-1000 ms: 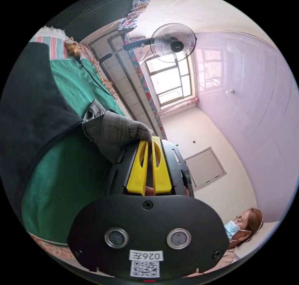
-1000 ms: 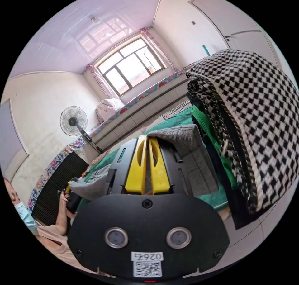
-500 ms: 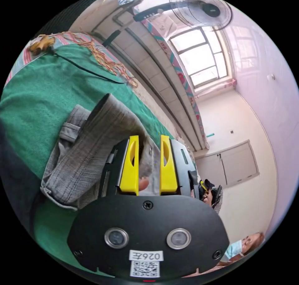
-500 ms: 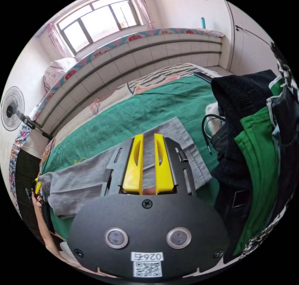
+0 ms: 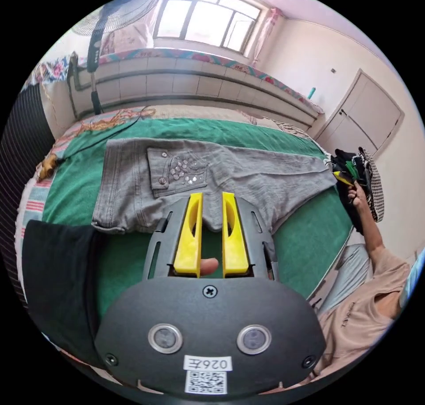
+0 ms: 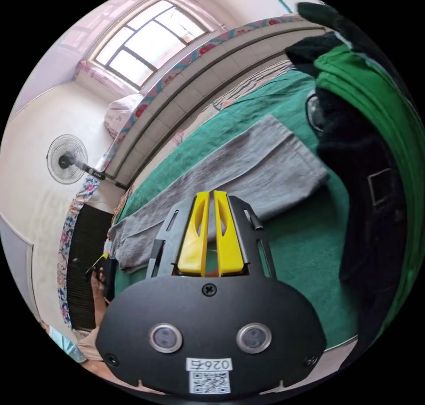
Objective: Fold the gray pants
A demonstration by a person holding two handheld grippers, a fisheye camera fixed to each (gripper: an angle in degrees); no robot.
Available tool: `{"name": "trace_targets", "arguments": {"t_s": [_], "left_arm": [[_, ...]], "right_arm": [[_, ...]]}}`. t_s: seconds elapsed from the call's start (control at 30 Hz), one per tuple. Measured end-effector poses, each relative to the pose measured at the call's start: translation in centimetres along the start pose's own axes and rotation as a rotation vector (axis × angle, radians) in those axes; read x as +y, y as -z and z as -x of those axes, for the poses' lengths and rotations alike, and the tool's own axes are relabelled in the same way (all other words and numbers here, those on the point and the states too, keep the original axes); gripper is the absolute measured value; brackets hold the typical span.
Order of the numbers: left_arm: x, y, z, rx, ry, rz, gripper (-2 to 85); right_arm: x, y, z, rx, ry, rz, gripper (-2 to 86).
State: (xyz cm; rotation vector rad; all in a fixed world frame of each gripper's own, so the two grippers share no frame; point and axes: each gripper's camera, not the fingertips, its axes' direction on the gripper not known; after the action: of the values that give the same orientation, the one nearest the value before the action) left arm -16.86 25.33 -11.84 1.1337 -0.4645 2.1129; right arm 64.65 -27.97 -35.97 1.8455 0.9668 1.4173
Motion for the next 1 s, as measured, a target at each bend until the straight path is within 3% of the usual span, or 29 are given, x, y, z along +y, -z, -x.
{"name": "trace_targets", "arguments": {"t_s": [0.1,0.17,0.2,0.4,0.5,0.57,0.63,0.7,0.77,0.87,1.0], "left_arm": [[-1.2,-2.1,-1.0,0.003,-0.053,0.042,8.3],[-1.3,-5.1,0.0,0.065,-0.004,0.295,1.4],[-1.0,-5.1,0.3,0.093,0.011,0.306,0.9],[4.9,1.7,8.4,0.135,0.387,-0.105,0.9],[6.4,2.0,10.7,0.087,0.484,-0.168,16.6],[7.3,1.6,11.2,0.134,0.496,-0.316,23.0],[7.4,0.7,11.8,0.187,0.534,-0.345,23.1],[7.1,-0.6,12.0,0.166,0.518,-0.232,16.0],[8.0,0.8,12.0,0.022,0.535,-0.144,2.7],[10.0,4.3,12.5,0.134,0.618,-0.243,1.4],[11.7,5.8,11.7,0.139,0.647,-0.245,1.2]], "right_arm": [[2.8,-4.3,2.0,-0.053,0.179,0.099,-0.5],[5.7,-7.3,4.9,-0.078,0.333,0.163,0.3],[8.4,-9.2,7.1,-0.094,0.448,0.204,1.2],[26.2,-17.9,15.5,-0.136,0.979,0.303,5.6],[34.6,-21.4,16.4,-0.161,1.166,0.279,8.5],[38.6,-23.2,16.1,-0.164,1.236,0.261,9.9],[41.7,-25.5,15.5,-0.145,1.283,0.263,10.1],[44.3,-29.8,14.1,-0.033,1.312,0.346,0.9],[45.0,-31.5,12.3,-0.039,1.289,0.425,-0.8],[45.2,-28.8,8.7,-0.164,1.250,0.395,-1.4],[47.2,-27.0,3.9,-0.238,1.206,0.396,-1.5]]}}
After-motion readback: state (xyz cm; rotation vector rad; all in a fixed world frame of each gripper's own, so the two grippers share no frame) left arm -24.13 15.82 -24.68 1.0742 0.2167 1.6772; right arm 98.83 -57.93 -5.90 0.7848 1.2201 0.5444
